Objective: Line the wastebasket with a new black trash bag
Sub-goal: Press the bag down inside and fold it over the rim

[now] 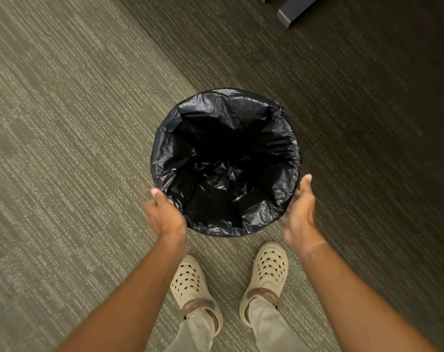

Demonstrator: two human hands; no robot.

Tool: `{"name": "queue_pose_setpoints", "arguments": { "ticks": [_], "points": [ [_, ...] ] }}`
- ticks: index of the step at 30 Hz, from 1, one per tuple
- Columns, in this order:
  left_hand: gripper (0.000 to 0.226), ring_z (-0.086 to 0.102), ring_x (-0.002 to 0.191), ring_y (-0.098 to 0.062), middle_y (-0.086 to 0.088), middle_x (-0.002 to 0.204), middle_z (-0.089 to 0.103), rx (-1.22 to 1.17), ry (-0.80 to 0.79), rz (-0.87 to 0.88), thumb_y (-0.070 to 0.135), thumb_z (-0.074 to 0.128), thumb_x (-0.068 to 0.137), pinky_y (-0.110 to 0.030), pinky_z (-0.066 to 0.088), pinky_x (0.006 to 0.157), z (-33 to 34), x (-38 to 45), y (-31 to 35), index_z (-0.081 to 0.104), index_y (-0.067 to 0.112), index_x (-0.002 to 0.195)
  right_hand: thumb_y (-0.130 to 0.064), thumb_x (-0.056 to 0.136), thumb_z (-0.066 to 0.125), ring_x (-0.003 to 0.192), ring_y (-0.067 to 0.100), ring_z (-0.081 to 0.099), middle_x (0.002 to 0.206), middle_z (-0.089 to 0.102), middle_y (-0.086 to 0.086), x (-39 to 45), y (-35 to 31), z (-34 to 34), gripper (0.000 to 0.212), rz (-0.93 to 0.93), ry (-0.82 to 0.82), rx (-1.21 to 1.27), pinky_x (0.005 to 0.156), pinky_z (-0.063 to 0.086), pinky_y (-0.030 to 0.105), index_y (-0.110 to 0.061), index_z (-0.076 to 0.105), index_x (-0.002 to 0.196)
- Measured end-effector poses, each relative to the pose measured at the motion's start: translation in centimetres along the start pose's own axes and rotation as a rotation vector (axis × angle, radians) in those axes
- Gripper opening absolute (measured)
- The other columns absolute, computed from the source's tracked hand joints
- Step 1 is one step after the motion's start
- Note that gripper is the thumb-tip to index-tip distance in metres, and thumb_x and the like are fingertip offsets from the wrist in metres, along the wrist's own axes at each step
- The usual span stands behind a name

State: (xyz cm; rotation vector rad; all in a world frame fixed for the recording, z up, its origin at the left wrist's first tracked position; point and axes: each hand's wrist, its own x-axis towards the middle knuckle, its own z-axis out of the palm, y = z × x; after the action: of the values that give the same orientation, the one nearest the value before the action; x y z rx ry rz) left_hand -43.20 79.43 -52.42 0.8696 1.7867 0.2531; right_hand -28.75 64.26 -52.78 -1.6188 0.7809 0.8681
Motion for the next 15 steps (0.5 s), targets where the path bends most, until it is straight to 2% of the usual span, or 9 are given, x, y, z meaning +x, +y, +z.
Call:
{"name": "queue_pose_setpoints", "arguments": {
  "ticks": [1,3,6,8,10,11,13,14,15],
  "points": [
    [0.062,0.042,0.132,-0.025,-0.009,0.149,0.039,-0.051,-0.032,-0.092,0.057,0.023,0.097,-0.050,0.030,0.113,0.2,-0.6,-0.5,0.036,0.016,0.141,-0.077,0.082,0.030,0.139,0.028,0.037,0.154,0.037,0.010,-0.7,0.5,0.4,0.083,0.013,-0.019,0.041,0.114,0.027,0.055,-0.023,0.042,0.144],
    [0.072,0.029,0.143,-0.034,-0.015,0.158,0.026,-0.137,-0.003,-0.225,0.061,0.019,0.095,-0.053,0.023,0.116,1.3,-1.7,-0.9,0.022,0.018,0.152,-0.073,0.087,0.028,0.141,0.028,0.032,0.157,0.032,0.008,-1.5,1.1,1.8,0.078,0.065,0.037,0.130,0.116,0.024,0.052,-0.024,0.035,0.148],
    [0.077,0.030,0.141,-0.039,-0.018,0.156,0.030,-0.158,0.197,-0.285,0.065,0.015,0.094,-0.052,0.021,0.115,3.3,-3.0,-0.8,0.030,0.013,0.149,-0.064,0.094,0.021,0.143,0.031,0.028,0.159,0.026,0.010,-1.5,1.3,4.1,0.072,0.150,0.254,0.204,0.118,0.021,0.050,-0.020,0.027,0.151],
    [0.076,0.035,0.138,-0.040,-0.018,0.151,0.038,-0.175,0.294,-0.265,0.064,0.014,0.095,-0.053,0.022,0.115,4.2,-3.2,-0.6,0.038,0.014,0.145,-0.062,0.095,0.017,0.141,0.036,0.031,0.155,0.032,0.014,-1.4,1.3,5.0,0.073,0.146,0.375,0.180,0.117,0.023,0.051,-0.015,0.034,0.148],
    [0.073,0.045,0.130,-0.037,-0.017,0.139,0.052,-0.201,0.345,-0.243,0.063,0.015,0.095,-0.052,0.024,0.113,4.3,-3.0,-0.7,0.053,0.013,0.133,-0.059,0.096,0.017,0.134,0.038,0.042,0.148,0.044,0.017,-1.2,1.3,5.5,0.073,0.107,0.459,0.153,0.113,0.030,0.049,-0.007,0.045,0.139],
    [0.070,0.051,0.121,-0.034,-0.013,0.124,0.061,-0.221,0.360,-0.218,0.062,0.015,0.096,-0.052,0.026,0.112,4.3,-2.8,-0.8,0.061,0.014,0.117,-0.058,0.096,0.018,0.128,0.037,0.048,0.142,0.050,0.017,-1.1,1.3,5.7,0.073,0.088,0.487,0.146,0.110,0.035,0.047,-0.004,0.051,0.132],
    [0.060,0.055,0.098,-0.026,-0.003,0.093,0.060,-0.272,0.384,-0.166,0.061,0.017,0.097,-0.050,0.030,0.111,4.5,-2.6,-0.9,0.058,0.019,0.084,-0.057,0.096,0.021,0.117,0.035,0.055,0.132,0.058,0.017,-0.6,1.5,5.8,0.069,0.068,0.518,0.153,0.103,0.041,0.042,-0.002,0.058,0.118],
    [0.056,0.054,0.087,-0.021,0.001,0.084,0.055,-0.300,0.378,-0.150,0.060,0.018,0.097,-0.050,0.029,0.112,4.5,-2.7,-0.9,0.052,0.021,0.075,-0.055,0.097,0.023,0.112,0.034,0.057,0.129,0.060,0.016,-0.5,1.5,5.7,0.066,0.064,0.512,0.169,0.099,0.043,0.040,-0.002,0.059,0.112],
    [0.055,0.054,0.083,-0.017,0.001,0.084,0.054,-0.324,0.358,-0.147,0.060,0.019,0.097,-0.050,0.028,0.113,4.5,-2.7,-1.1,0.050,0.021,0.074,-0.054,0.098,0.024,0.106,0.031,0.059,0.127,0.061,0.015,-0.3,1.6,5.4,0.061,0.069,0.490,0.195,0.095,0.045,0.037,-0.004,0.060,0.104]
  ]
}}
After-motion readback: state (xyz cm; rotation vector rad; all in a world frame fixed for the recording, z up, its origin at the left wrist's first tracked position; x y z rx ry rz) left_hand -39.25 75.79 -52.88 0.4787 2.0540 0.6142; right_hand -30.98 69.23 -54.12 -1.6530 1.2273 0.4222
